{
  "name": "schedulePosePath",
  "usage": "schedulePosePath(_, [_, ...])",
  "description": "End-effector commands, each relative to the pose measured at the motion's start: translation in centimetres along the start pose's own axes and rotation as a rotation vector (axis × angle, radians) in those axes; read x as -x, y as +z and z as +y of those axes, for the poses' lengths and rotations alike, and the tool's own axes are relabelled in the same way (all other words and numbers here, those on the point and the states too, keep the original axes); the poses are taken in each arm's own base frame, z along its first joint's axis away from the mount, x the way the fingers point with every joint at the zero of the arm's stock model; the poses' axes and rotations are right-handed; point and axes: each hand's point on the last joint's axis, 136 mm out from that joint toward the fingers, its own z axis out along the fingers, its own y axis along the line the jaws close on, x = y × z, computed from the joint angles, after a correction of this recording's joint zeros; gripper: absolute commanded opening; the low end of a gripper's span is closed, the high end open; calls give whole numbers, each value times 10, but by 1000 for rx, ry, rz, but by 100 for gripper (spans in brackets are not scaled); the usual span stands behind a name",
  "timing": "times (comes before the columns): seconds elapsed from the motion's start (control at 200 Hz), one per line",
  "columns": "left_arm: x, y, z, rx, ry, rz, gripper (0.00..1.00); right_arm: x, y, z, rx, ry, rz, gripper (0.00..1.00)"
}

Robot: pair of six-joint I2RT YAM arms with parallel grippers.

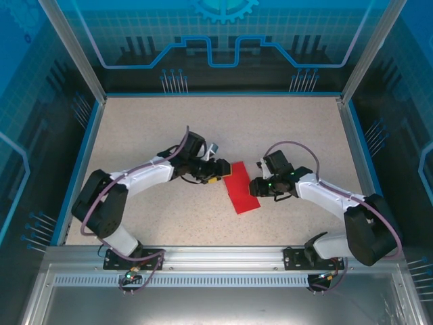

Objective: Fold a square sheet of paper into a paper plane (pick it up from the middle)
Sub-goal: Turn over the paper at the center of the table, then third fold the triangle at the center of the table.

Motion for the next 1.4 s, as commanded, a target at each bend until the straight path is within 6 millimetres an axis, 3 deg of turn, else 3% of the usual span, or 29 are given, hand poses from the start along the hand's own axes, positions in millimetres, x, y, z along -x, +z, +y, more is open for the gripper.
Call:
schedulePosePath(0.0, [4, 18, -7, 6, 10, 3, 59, 1, 1, 7, 97, 2, 0, 40])
schedulePosePath(0.275, [-9, 52, 3, 71, 22, 89, 48, -1, 4, -1, 134, 37, -2, 41])
schedulePosePath(0.475, [-13, 58, 33, 189, 22, 110, 44, -6, 8, -6, 133, 56, 13, 42])
schedulePosePath(0.81, [-12, 62, 60, 318, 46, 129, 43, -9, 8, -6, 161, 67, 24, 44])
schedulePosePath(0.97, [-10, 62, 65, 348, 62, 137, 43, -12, 12, -9, 170, 77, 41, 45])
schedulePosePath(1.396, [-8, 66, 59, 316, 86, 139, 43, -21, 15, 14, 332, 114, 102, 42])
